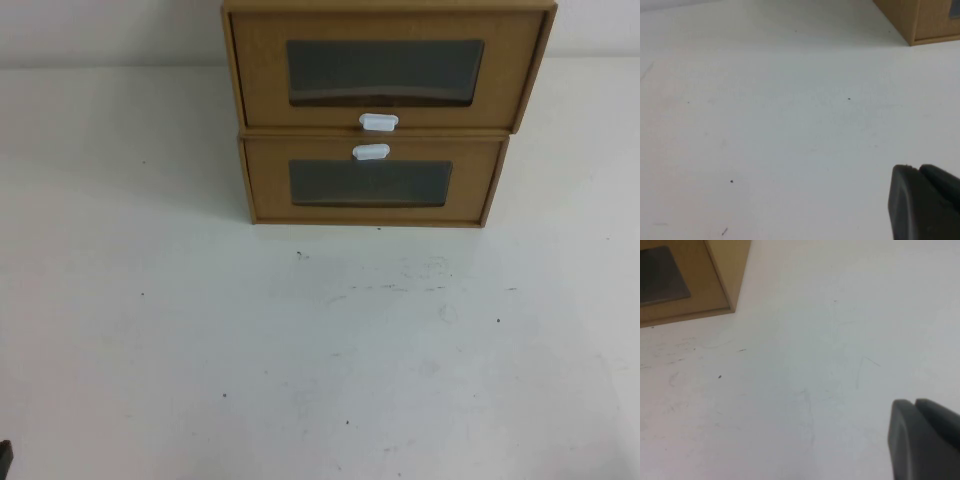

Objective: Open the shoe box
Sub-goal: 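Pull the top drawer of the cardboard box fully open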

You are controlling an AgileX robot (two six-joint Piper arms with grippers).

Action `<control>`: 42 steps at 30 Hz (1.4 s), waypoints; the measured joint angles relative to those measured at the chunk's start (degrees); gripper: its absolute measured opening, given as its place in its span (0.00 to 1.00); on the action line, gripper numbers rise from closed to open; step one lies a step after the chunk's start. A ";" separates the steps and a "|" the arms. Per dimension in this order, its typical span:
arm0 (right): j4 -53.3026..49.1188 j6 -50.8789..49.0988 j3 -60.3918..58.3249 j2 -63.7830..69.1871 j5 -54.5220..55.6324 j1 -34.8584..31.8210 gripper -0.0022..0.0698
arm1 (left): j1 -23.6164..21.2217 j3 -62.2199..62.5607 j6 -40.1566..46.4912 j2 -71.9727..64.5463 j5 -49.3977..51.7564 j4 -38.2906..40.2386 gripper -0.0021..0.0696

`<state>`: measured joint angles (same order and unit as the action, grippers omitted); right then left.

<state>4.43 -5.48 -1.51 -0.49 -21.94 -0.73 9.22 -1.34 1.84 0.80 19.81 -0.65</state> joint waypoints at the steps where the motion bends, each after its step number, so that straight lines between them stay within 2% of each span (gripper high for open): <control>1: 0.00 0.00 0.00 0.00 0.00 0.00 0.00 | 0.00 0.00 0.00 0.00 0.00 0.00 0.02; 34: 0.00 0.00 0.00 0.00 0.00 0.00 0.00 | 0.00 -0.09 0.31 0.00 -1.30 -2.29 0.02; 42: 0.00 0.00 0.00 0.00 0.00 0.00 0.00 | 0.00 -0.09 -2.16 0.00 -3.00 -2.29 0.02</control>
<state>4.43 -5.48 -1.51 -0.49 -21.94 -0.73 9.22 -1.43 -0.31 0.80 16.82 -2.95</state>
